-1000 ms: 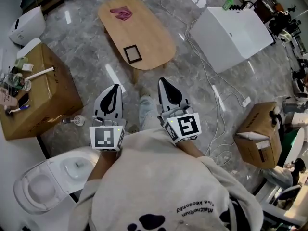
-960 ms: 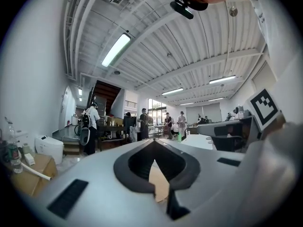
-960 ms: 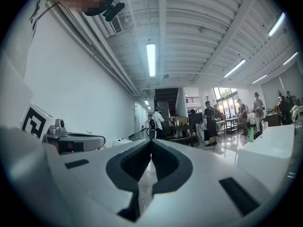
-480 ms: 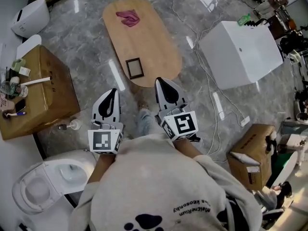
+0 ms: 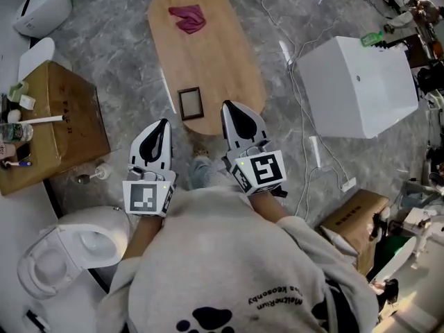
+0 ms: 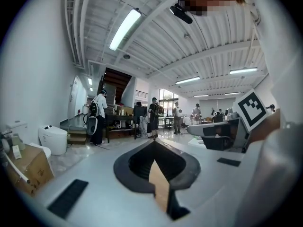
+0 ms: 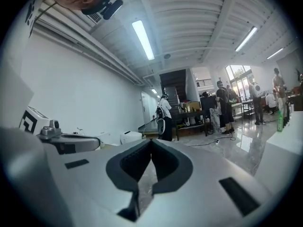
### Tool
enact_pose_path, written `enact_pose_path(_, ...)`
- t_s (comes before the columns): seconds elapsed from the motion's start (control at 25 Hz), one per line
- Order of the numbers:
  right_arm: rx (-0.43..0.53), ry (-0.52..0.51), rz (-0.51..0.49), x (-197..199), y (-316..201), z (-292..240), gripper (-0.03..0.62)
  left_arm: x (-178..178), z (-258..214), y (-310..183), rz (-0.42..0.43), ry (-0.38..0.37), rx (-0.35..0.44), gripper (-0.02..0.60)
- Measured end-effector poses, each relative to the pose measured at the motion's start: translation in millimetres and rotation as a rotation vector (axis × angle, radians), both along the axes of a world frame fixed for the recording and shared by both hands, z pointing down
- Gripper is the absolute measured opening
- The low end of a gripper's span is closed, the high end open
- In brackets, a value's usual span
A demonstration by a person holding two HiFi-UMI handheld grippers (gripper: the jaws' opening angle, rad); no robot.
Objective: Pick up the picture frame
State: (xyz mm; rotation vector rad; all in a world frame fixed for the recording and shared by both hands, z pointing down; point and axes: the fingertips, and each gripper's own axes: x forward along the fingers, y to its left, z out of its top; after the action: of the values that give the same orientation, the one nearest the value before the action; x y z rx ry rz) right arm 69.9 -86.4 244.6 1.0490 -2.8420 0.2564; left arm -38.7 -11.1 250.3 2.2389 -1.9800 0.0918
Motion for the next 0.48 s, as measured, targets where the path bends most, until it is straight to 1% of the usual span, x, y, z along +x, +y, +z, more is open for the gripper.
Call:
enact_pose_path(0.2, -0.018, 0.011, -0.046, -12, -32, 16, 0.008, -6, 14, -25, -0.028, 0.009, -0.017, 0.008)
enact_pose_path(0.48, -0.067, 0.043, -0.090, -34, -46, 41, 0.008, -32, 34, -34, -0.066, 0.031, -0.060, 0.008)
